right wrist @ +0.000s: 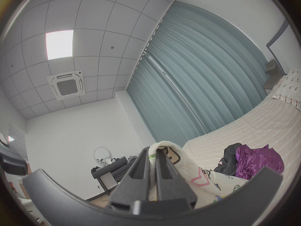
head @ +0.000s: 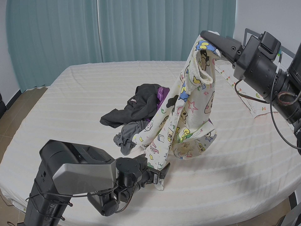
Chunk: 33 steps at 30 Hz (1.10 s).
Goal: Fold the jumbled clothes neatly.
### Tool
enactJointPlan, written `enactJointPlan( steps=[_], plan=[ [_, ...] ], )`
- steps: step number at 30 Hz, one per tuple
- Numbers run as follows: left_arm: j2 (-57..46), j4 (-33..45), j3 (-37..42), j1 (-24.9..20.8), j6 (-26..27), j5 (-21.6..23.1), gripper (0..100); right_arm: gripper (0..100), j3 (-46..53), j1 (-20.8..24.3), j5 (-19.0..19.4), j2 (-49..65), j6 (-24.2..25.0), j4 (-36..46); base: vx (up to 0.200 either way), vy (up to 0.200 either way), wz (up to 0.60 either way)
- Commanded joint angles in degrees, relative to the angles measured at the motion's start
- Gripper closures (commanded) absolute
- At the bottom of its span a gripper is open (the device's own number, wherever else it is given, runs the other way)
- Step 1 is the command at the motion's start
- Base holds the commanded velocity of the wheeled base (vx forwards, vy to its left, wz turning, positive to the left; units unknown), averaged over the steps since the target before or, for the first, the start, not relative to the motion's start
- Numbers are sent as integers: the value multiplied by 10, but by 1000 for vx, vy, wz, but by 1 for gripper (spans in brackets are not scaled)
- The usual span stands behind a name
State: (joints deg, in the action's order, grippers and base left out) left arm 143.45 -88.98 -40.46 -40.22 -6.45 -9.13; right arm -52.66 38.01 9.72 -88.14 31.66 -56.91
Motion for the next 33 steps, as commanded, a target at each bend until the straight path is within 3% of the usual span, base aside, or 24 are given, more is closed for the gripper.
enactJointPlan(
  steps=[1, 15, 16, 26, 33],
  plan=[
    [10, -10, 2, -7, -12, -1, 0, 100, -9, 0, 0, -3, 0, 9, 0, 0, 0],
    [12, -10, 17, -24, -66, -12, 0, 100, -21, 0, 0, -5, 0, 20, 0, 0, 0],
    [12, -10, 19, -24, -74, -12, 100, 100, -21, 0, 0, -5, 0, 20, 0, 0, 0],
    [-33, -10, 93, -15, -95, -14, 100, 100, -9, -24, 0, 8, 0, 21, 0, 0, 0],
    [-150, -10, 152, 5, -115, -14, 100, 100, 28, -69, -8, 31, 0, 32, 0, 0, 0]
  ],
)
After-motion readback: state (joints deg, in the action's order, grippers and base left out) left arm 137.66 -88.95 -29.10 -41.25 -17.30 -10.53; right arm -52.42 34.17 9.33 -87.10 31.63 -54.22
